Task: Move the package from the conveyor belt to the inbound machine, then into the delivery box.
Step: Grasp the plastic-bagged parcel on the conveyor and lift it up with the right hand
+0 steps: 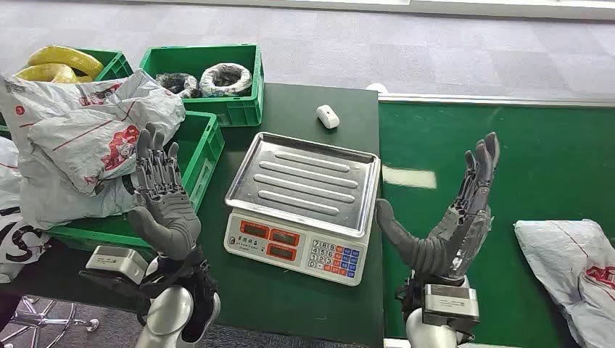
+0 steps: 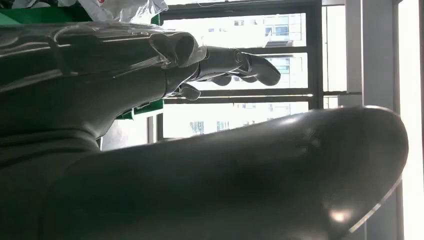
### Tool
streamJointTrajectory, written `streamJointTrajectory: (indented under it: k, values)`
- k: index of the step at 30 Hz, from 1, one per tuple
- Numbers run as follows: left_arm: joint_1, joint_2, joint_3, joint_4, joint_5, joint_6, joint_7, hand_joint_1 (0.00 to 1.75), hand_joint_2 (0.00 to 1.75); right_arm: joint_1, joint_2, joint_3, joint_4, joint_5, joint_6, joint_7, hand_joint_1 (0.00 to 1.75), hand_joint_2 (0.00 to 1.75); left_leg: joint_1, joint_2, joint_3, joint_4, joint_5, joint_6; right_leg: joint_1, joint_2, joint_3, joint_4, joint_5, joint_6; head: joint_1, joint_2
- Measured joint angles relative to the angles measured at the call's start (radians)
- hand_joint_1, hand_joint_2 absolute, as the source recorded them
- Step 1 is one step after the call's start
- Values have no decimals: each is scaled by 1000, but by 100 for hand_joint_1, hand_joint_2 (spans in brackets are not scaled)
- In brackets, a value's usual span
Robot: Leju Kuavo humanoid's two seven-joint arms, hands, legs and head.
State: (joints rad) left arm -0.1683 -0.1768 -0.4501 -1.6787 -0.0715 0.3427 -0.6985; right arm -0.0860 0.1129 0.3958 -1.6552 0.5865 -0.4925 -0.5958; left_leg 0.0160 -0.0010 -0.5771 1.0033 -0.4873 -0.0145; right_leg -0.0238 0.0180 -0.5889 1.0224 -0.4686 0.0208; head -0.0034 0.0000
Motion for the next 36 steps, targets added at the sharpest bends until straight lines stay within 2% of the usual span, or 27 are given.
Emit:
streamJointTrajectory:
  k: [2,6,8,13,15,18,25,28,32,36]
  values:
    - [2,0,0,0,-1,-3,0,0,0,-10,-1,-3,19,140,-19,76,0,175,0,0,0,0,0,0,0,0,0,0,0,0,0,0]
    - [4,4,0,-3,-1,-9,0,0,0,-93,-23,-48,140,768,-4,431,0,175,0,0,1,0,1,1,0,0,1,0,0,0,0,0]
    - [5,8,0,-6,5,-14,0,0,0,-155,-54,-84,227,918,8,534,0,175,0,0,1,0,1,1,0,-1,2,0,1,1,0,0]
    - [20,20,1,-13,11,-15,0,0,0,-327,-201,-179,540,940,-100,662,0,175,-1,-7,0,2,2,3,-2,-6,3,0,2,3,0,0]
    - [31,29,1,-16,12,-2,0,0,0,-389,-273,-189,669,940,-141,719,0,175,-2,-9,-1,3,2,3,-2,-7,3,0,2,3,0,0]
    - [45,43,2,-17,13,15,0,0,0,-468,-358,-183,828,940,-155,766,0,175,-2,-11,-2,3,2,3,-2,-9,3,0,2,3,0,0]
    - [79,65,2,-32,6,68,0,0,0,-591,-467,-154,1052,940,-147,838,0,175,-2,-11,-3,3,2,3,-2,-10,1,0,2,3,0,0]
    - [104,73,2,-50,6,90,0,0,0,-628,-510,-154,1116,940,-95,850,0,175,-2,-11,-3,3,2,3,-2,-10,1,0,2,4,0,0]
    - [146,86,3,-82,9,101,0,0,0,-645,-573,-154,1201,940,44,870,0,0,-2,-11,-4,3,2,4,-2,-11,1,-1,2,5,0,0]
    - [173,96,8,-107,9,86,0,0,0,-601,-614,-176,1253,894,229,781,0,0,-2,-12,-5,3,2,4,-2,-12,0,-1,1,5,0,0]
